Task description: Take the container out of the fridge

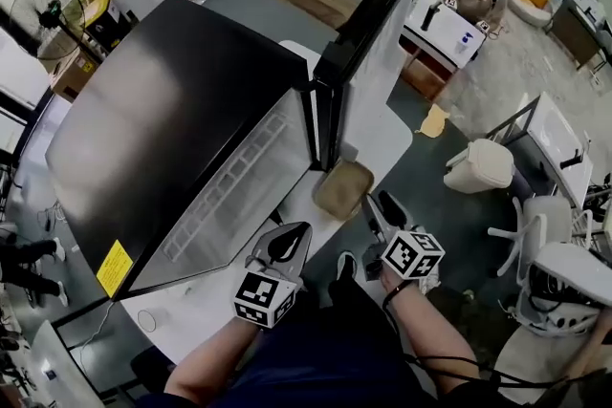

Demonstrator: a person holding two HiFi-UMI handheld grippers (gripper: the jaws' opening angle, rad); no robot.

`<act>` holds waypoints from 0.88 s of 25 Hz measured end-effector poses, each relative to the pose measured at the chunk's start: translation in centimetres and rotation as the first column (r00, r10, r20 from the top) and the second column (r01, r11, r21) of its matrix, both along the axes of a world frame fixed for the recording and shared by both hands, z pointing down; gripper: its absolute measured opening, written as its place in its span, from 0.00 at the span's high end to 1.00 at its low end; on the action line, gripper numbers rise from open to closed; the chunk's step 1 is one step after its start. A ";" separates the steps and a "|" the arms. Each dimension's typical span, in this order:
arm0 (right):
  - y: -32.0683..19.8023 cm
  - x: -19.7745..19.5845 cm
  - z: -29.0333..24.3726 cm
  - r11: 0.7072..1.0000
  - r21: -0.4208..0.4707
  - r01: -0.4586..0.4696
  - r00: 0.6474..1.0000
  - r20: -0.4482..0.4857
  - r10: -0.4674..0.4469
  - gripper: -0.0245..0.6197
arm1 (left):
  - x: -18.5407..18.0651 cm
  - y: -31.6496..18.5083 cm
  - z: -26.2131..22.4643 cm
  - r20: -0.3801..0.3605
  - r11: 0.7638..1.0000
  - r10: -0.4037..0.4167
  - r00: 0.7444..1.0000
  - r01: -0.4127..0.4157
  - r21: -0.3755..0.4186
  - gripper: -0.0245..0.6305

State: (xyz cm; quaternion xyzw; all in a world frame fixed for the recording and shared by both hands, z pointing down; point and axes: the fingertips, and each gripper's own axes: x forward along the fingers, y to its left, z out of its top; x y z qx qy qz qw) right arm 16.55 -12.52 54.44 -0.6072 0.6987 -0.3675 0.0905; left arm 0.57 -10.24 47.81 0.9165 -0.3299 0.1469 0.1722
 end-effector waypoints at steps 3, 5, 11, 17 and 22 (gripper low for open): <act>-0.6 -1.9 -4.4 0.995 0.092 0.046 0.998 -0.052 -0.041 0.63 | -0.8 -0.4 -1.6 -0.024 0.999 -0.024 0.999 0.025 0.039 0.96; -0.8 -3.3 -7.3 0.986 0.147 0.083 0.992 -0.102 -0.069 0.64 | -1.5 -0.8 -2.9 -0.035 0.996 -0.041 0.999 0.043 0.077 0.96; -0.5 -7.4 -14.4 0.944 0.268 0.193 0.961 -0.246 -0.127 0.82 | -3.8 -2.0 -7.5 -0.038 0.970 -0.093 0.995 0.099 0.221 0.96; 0.6 -11.3 -20.9 0.881 0.346 0.322 0.890 -0.427 -0.157 0.92 | -4.5 -1.4 -13.0 -0.108 0.947 -0.088 0.990 0.116 0.298 0.96; 1.8 -13.0 -23.1 0.843 0.381 0.378 0.848 -0.508 -0.151 0.95 | -4.1 -0.8 -15.5 -0.153 0.929 -0.052 0.987 0.104 0.356 0.96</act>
